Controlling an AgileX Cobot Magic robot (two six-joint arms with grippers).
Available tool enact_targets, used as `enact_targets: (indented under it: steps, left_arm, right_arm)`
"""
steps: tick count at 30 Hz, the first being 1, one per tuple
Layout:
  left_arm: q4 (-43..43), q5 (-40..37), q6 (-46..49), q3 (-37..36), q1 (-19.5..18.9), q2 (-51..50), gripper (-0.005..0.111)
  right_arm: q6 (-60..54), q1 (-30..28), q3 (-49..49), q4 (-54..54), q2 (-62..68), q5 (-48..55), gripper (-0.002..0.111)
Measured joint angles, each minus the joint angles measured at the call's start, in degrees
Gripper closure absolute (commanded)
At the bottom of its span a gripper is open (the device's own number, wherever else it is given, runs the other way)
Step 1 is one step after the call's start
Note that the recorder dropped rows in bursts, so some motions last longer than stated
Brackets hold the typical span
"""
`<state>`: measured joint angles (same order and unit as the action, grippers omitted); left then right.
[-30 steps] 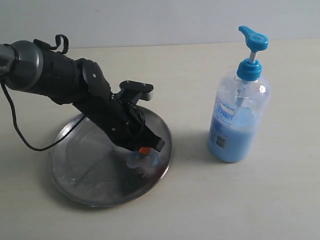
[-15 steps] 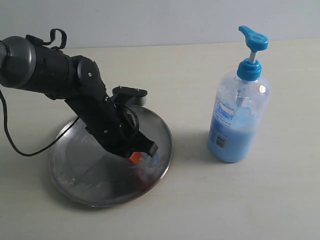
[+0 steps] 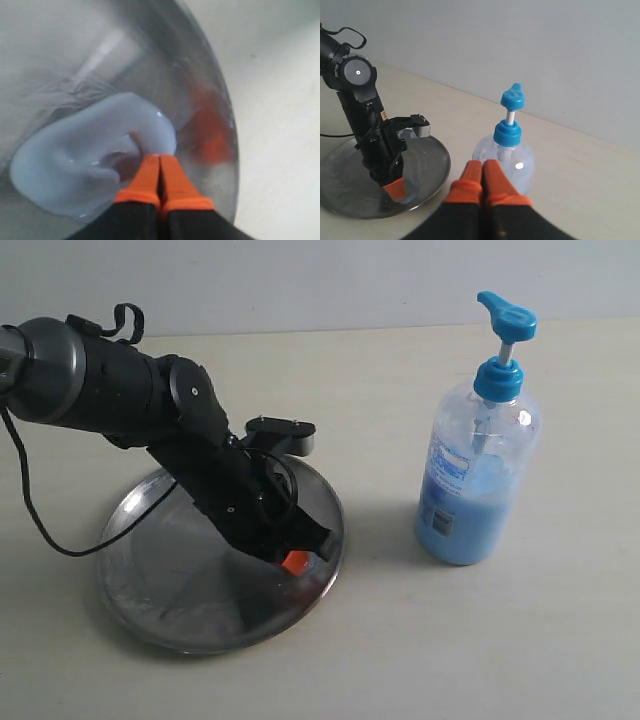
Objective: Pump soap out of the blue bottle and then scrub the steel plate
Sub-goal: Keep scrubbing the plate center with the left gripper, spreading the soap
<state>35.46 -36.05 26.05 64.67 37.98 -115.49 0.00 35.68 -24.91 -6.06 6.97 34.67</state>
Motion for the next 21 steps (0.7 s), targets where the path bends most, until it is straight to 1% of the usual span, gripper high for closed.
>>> enact_targets:
  steps: [6, 11, 21]
  left_arm:
    - [3.0, 1.5, 2.3, 1.3, 0.7, 0.0, 0.107]
    - [3.2, 4.3, 3.1, 1.5, 0.7, -0.7, 0.107]
    - [2.8, 5.7, 3.5, 2.1, 0.8, -2.8, 0.107]
  right_arm:
    - [0.0, 0.0, 0.0, 0.0, 0.0, 0.0, 0.108]
    - [0.0, 0.0, 0.0, 0.0, 0.0, 0.0, 0.108]
    - [0.0, 0.0, 0.0, 0.0, 0.0, 0.0, 0.108]
